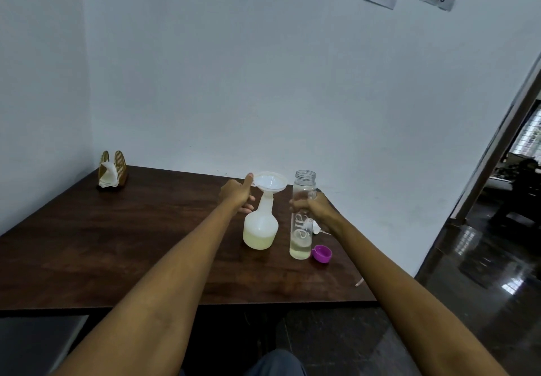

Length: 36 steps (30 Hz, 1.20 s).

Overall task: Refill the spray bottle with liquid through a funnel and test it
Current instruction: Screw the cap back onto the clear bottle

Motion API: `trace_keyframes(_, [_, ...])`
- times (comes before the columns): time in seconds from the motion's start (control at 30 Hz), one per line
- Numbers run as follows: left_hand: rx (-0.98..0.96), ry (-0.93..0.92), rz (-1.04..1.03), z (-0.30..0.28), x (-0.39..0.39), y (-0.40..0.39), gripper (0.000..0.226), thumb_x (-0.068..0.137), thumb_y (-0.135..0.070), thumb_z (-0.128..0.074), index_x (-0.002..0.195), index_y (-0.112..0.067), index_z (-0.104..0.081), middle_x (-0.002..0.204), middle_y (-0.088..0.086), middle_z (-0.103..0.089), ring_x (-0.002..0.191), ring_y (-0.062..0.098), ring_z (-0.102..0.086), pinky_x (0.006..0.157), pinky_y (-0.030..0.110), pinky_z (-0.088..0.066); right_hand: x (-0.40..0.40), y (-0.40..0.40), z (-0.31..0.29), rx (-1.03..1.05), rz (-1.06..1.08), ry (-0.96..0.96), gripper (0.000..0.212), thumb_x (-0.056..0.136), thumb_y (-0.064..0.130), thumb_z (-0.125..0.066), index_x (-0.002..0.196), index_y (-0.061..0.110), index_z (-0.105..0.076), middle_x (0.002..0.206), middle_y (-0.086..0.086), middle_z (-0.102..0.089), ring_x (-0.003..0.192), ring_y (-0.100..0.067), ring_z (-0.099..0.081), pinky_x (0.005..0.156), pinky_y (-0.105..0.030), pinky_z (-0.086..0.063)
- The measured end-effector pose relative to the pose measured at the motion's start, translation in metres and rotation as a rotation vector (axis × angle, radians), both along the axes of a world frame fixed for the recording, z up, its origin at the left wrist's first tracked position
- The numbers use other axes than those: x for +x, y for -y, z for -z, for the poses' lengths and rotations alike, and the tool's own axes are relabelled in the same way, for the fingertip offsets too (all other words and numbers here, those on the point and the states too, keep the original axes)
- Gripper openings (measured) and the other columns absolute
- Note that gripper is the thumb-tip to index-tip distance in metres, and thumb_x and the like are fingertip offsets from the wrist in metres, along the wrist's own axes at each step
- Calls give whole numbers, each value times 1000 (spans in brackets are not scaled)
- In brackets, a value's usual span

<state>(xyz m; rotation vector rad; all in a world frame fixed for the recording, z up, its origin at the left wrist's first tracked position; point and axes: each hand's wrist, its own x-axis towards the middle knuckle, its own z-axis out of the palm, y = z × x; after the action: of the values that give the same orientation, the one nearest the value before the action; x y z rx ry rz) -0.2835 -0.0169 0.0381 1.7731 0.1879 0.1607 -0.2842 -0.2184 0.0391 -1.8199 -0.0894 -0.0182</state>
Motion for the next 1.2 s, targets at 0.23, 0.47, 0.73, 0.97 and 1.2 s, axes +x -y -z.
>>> trace_keyframes(0.23, [222, -58, 81, 42, -34, -43, 11, 84, -14, -70, 88, -7, -63, 83, 10, -67, 59, 14, -63, 53, 27, -57, -29, -34, 19, 70, -225, -43, 25, 55, -4, -63, 79, 3, -64, 75, -7, -68, 65, -17, -65, 65, -25, -57])
trace_keyframes(0.47, [167, -235, 487, 60, -63, -86, 57, 71, 13, -68, 118, -14, -50, 99, -2, -62, 94, 16, -59, 88, 35, -49, -34, -123, 34, 26, -370, 23, 24, 80, -9, -60, 102, -1, -63, 86, -6, -68, 74, -13, -67, 75, -23, -56])
trace_keyframes(0.73, [263, 79, -94, 64, -64, -110, 37, 73, -13, -79, 106, -5, -65, 97, 7, -69, 91, 21, -66, 71, 24, -48, -17, -211, 49, 36, -271, 55, 60, 58, 33, -86, 109, 14, -61, 106, -9, -71, 97, -22, -69, 88, -39, -57])
trace_keyframes(0.97, [282, 112, -189, 76, -44, -96, 40, 71, -17, -79, 107, -7, -67, 105, 15, -70, 100, 29, -65, 76, 29, -48, 1, -200, 59, -4, -297, 99, 70, 63, 29, -85, 122, 14, -50, 116, -5, -65, 105, -17, -64, 93, -33, -53])
trace_keyframes(1.2, [316, 184, -115, 76, -38, -80, 37, 69, -10, -79, 103, -6, -66, 100, 13, -70, 94, 28, -65, 72, 27, -45, 0, -167, 60, -52, -277, 82, 88, 53, 48, -86, 125, 11, -51, 119, -6, -65, 108, -18, -64, 96, -34, -52])
